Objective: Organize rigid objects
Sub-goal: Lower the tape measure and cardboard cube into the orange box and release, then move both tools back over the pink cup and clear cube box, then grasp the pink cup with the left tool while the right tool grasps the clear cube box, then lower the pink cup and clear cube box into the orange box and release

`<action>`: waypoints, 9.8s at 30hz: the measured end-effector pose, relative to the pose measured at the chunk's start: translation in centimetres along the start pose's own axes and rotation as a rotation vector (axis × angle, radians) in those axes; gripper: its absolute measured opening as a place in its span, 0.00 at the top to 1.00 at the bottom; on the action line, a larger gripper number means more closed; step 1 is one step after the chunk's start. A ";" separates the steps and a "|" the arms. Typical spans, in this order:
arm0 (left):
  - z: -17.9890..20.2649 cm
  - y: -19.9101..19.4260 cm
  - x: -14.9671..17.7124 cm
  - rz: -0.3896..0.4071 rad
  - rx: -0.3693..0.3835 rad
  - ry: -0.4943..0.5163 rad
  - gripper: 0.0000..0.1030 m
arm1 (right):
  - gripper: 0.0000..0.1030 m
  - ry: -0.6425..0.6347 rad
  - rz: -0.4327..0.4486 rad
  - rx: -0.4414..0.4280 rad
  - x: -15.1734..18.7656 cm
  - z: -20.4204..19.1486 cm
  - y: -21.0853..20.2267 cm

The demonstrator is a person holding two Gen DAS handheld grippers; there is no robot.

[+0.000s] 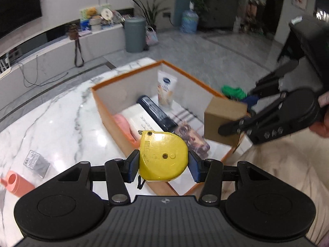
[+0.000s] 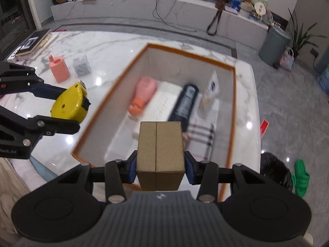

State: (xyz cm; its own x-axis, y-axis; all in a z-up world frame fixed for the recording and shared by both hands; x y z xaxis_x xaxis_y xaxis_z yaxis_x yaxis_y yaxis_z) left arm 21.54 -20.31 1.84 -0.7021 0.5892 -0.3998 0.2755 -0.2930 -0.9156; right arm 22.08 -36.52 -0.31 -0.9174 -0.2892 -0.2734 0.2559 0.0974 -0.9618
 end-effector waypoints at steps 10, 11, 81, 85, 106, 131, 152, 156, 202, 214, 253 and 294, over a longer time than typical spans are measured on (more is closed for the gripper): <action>1.4 4.1 -1.8 -0.111 -0.049 0.118 0.45 | 0.56 0.042 -0.008 -0.117 -1.6 1.1 2.3; 1.5 4.3 -1.8 -0.122 -0.062 0.139 0.45 | 0.56 0.060 -0.012 -0.138 -1.9 1.0 3.0; 2.4 2.5 -2.0 -0.305 -0.194 0.404 0.43 | 0.95 0.216 -0.051 -0.304 -2.5 -0.9 7.9; 1.0 0.5 -1.8 -0.263 -0.205 0.341 0.43 | 0.94 0.153 0.000 -0.271 -2.8 -2.4 5.4; -17.6 -1.7 6.1 -0.187 -0.327 -0.137 0.40 | 0.81 -0.139 0.077 -0.273 -12.2 -14.5 5.9; -30.4 4.6 8.7 0.074 -0.278 -0.352 0.18 | 0.38 -0.464 0.052 -0.096 -24.3 -24.6 17.6; -29.6 3.2 10.5 0.075 -0.268 -0.419 0.40 | 0.56 -0.378 0.058 -0.142 -25.4 -25.7 18.4; -27.6 1.5 10.2 0.087 -0.261 -0.391 0.40 | 0.56 -0.378 0.072 -0.151 -23.6 -25.2 15.5; 0.0 7.5 -7.2 0.026 0.059 0.022 0.40 | 0.56 -0.416 -0.316 0.025 -2.9 2.6 8.6; 1.0 8.0 -7.0 0.006 0.084 0.030 0.40 | 0.53 -0.442 -0.355 0.031 -3.0 2.5 8.1; 1.5 8.0 -6.6 -0.018 0.139 0.019 0.40 | 0.93 -0.394 -0.322 0.040 -4.6 3.5 10.3; 4.2 10.5 -5.3 -0.238 0.258 0.082 0.38 | 0.94 -0.444 -0.174 0.110 -4.3 2.5 10.1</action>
State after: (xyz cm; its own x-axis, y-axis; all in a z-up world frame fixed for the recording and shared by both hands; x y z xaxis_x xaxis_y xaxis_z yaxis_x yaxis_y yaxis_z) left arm 25.43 -29.68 -5.44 -0.6689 0.7189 -0.1889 -0.0712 -0.3150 -0.9464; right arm 29.35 -36.65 -8.93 -0.7373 -0.6724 -0.0651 0.1625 -0.0830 -0.9832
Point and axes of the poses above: each gripper's, at about its wrist camera, not at the fingertips, and y roughly the way its jaws point, z to its right, x to its underside, the point moved 6 cm from there along y, roughly the way its jaws point, and after that the axes turned 15 degrees about -z, right-handed, at the moved point
